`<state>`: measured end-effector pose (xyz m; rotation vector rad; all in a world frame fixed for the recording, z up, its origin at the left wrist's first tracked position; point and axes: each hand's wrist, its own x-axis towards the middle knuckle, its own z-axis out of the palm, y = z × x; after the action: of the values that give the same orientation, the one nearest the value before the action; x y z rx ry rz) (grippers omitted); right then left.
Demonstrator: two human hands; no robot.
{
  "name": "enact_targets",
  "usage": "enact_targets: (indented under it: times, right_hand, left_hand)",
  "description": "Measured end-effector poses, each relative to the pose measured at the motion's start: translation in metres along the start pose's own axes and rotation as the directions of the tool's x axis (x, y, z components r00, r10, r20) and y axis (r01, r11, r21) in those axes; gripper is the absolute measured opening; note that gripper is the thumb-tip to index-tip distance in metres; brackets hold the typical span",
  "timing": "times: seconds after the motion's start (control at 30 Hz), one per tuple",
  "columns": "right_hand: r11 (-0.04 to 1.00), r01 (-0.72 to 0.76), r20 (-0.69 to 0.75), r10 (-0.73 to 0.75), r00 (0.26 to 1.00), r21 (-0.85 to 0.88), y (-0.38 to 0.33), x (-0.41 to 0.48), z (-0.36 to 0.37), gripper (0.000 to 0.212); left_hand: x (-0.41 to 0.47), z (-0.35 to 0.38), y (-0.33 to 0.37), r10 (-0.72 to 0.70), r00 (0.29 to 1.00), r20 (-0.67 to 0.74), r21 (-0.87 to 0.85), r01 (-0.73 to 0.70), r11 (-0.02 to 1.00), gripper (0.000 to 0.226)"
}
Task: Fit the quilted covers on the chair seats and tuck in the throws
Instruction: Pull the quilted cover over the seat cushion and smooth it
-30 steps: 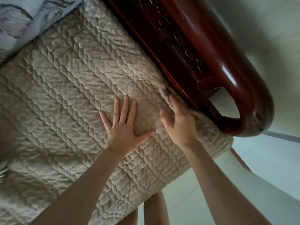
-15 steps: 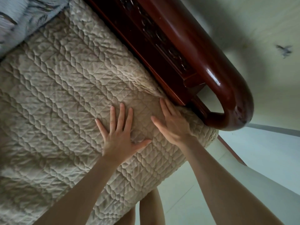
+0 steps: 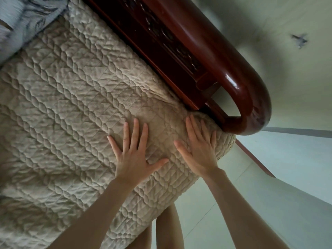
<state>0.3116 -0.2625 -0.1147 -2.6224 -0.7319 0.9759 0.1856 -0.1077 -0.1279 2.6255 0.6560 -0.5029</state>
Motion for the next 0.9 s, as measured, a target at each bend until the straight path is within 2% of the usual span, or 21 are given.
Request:
enact_targets:
  times: [0.1, 0.2, 0.33, 0.5, 0.6, 0.7, 0.77, 0.9]
  right_hand:
    - [0.996, -0.08, 0.069, 0.077, 0.995, 0.045, 0.002, 0.012, -0.001, 0.084]
    - [0.988, -0.116, 0.032, 0.113, 0.993, 0.104, 0.003, 0.025, 0.001, 0.078]
    - [0.976, -0.157, -0.02, 0.162, 0.987, 0.147, 0.008, 0.039, 0.004, 0.082]
    - [0.941, -0.238, 0.04, 0.236, 0.971, 0.24, 0.021, 0.057, -0.006, 0.076]
    - [0.976, -0.146, -0.041, 0.154, 0.987, 0.159, 0.015, 0.03, -0.01, 0.073]
    - [0.986, 0.065, -0.197, -0.034, 0.98, 0.153, -0.006, -0.001, -0.007, 0.078]
    - [0.977, 0.178, -0.175, -0.155, 0.972, 0.121, -0.017, 0.002, -0.004, 0.08]
    - [0.971, 0.209, -0.029, -0.207, 0.978, 0.117, -0.039, 0.039, -0.012, 0.079]
  left_hand:
    - [-0.005, 0.007, 0.003, 0.009, 1.0, 0.024, 0.028, -0.01, 1.0, 0.113]
    - [0.0, 0.009, 0.004, 0.001, 0.999, 0.034, 0.04, -0.003, 0.999, 0.115]
    - [0.003, 0.011, 0.006, -0.002, 0.999, 0.038, 0.041, 0.001, 0.999, 0.116]
    - [0.002, 0.01, 0.005, -0.013, 0.999, 0.05, 0.041, 0.011, 0.999, 0.117]
    - [-0.002, 0.005, 0.003, 0.004, 0.999, 0.047, 0.014, -0.004, 1.0, 0.116]
    - [-0.004, -0.001, 0.001, 0.005, 1.0, 0.008, -0.03, -0.005, 1.0, 0.114]
    - [-0.002, -0.007, -0.004, -0.048, 0.998, -0.028, -0.045, 0.046, 0.998, 0.117]
    - [0.007, -0.02, -0.016, -0.153, 0.988, -0.011, -0.047, 0.152, 0.987, 0.124]
